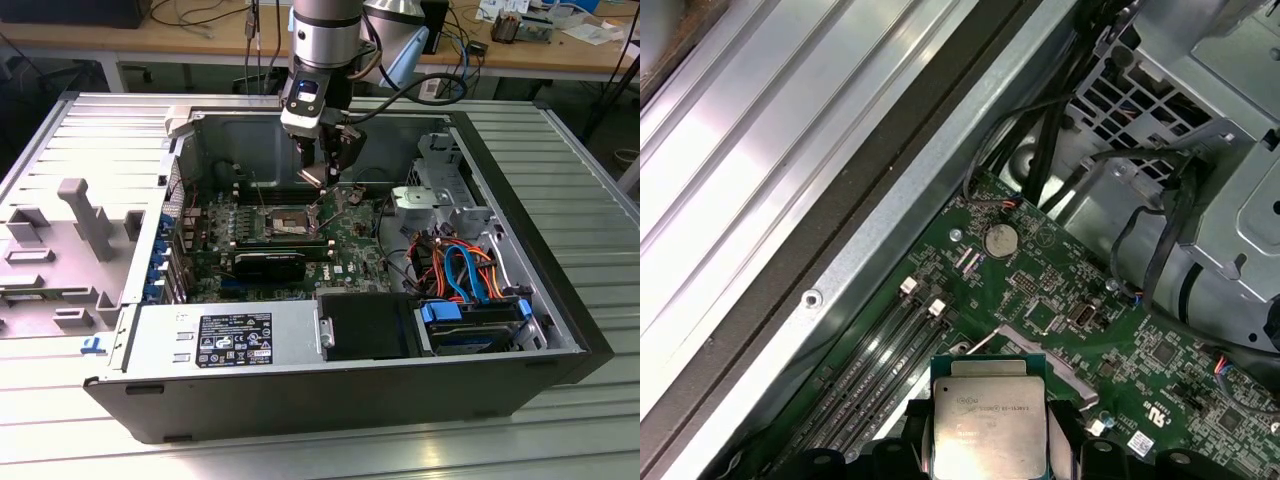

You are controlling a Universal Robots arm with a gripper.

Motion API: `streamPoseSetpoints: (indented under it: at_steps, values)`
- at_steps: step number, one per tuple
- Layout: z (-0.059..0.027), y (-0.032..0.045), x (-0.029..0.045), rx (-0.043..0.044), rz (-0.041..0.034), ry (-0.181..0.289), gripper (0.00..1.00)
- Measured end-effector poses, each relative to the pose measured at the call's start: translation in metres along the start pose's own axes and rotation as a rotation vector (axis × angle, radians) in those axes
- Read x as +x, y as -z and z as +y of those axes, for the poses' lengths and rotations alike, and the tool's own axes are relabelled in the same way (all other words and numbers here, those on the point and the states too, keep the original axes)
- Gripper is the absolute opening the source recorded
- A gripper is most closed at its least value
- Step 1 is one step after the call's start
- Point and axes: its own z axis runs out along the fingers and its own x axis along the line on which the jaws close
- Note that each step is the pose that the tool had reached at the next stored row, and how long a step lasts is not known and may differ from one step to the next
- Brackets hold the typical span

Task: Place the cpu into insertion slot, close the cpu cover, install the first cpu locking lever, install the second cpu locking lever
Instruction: 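Place the cpu into insertion slot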

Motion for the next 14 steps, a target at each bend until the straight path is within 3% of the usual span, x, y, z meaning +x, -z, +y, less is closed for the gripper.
streamPoseSetpoints:
  at_steps: [14]
  values:
    - [0.0000,0.0000,0.0000,0.0037,-0.0045,-0.005,0.54]
